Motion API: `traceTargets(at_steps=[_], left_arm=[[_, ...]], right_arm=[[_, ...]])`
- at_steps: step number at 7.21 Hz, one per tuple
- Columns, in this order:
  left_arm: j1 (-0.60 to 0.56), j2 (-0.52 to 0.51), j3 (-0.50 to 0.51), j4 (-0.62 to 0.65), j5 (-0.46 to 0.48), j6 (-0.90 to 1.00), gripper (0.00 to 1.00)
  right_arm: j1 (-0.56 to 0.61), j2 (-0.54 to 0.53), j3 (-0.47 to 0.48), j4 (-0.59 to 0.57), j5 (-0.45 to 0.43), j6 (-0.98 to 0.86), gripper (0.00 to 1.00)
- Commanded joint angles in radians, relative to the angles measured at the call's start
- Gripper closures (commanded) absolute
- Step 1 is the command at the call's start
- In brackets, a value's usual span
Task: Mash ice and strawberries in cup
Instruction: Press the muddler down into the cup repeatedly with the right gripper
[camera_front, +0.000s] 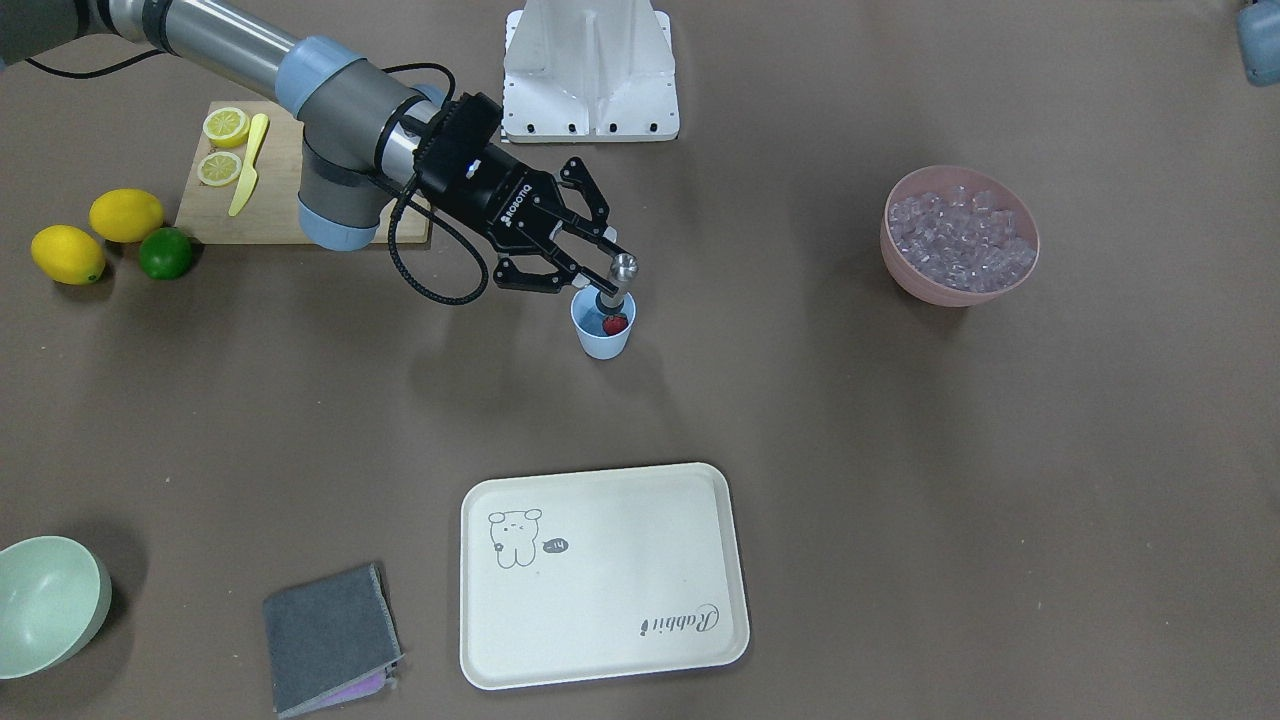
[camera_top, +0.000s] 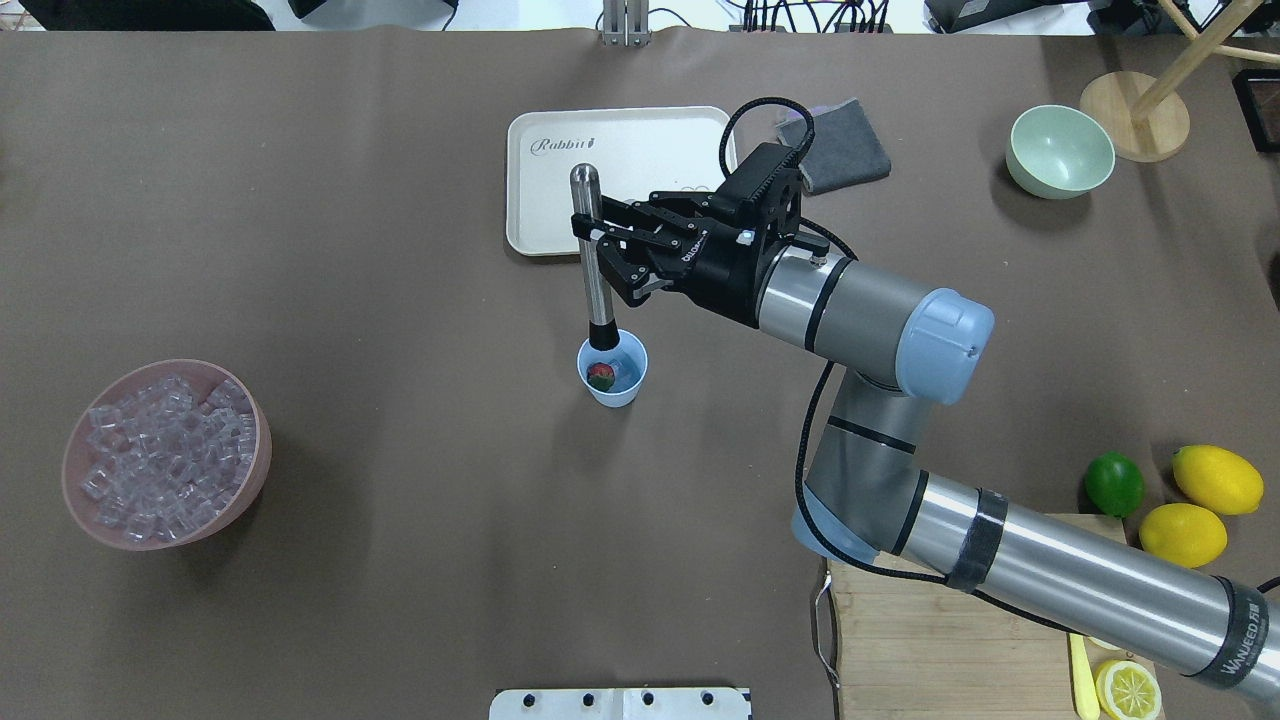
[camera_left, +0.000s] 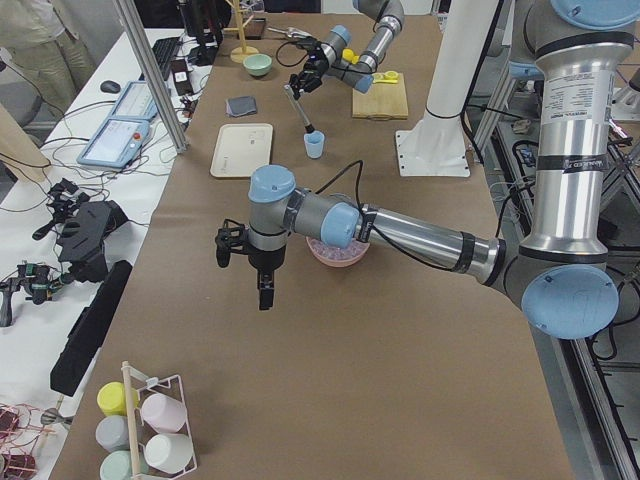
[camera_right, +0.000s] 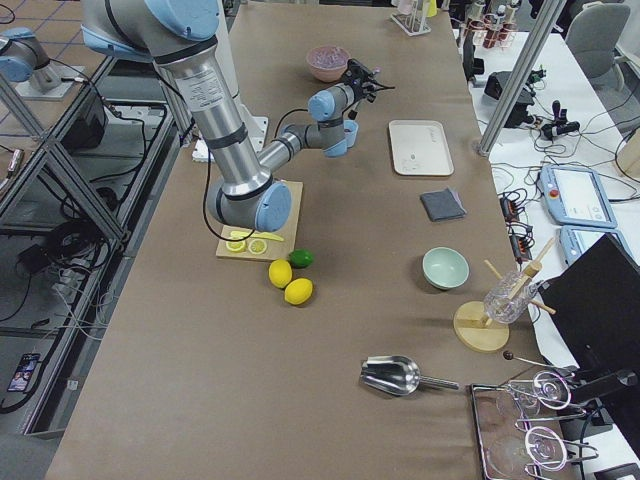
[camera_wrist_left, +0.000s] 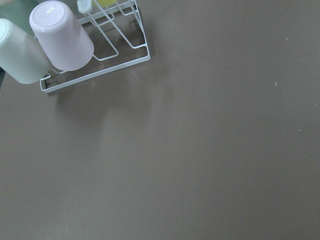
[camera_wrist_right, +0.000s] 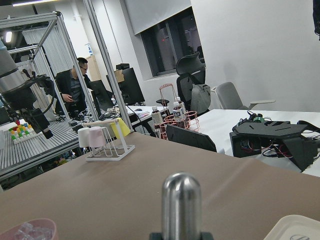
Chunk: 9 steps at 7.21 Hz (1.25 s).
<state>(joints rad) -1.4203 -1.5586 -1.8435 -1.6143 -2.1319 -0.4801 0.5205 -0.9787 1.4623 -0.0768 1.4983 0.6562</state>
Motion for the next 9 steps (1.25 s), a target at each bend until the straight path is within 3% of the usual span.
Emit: traceTargets(at_steps=[1,3,9], left_arm=[[0.001,0.0,0.003,-0.001,-0.009,0.0,0.02],[0.0,0.0,0.021,-0.004,-0.009,0.002,0.02],[0.001,-0.001,0.023,-0.004,-0.011,0.0,0.02]], right_arm=[[-0.031,-0.001,-0.031,0.005,-0.012,-0.001,1.0],[-0.066,-0.008,-0.051,0.006,-0.056,-0.001,1.0],[-0.039,0.043,-0.065,0.003,-0.059,0.0,1.0]])
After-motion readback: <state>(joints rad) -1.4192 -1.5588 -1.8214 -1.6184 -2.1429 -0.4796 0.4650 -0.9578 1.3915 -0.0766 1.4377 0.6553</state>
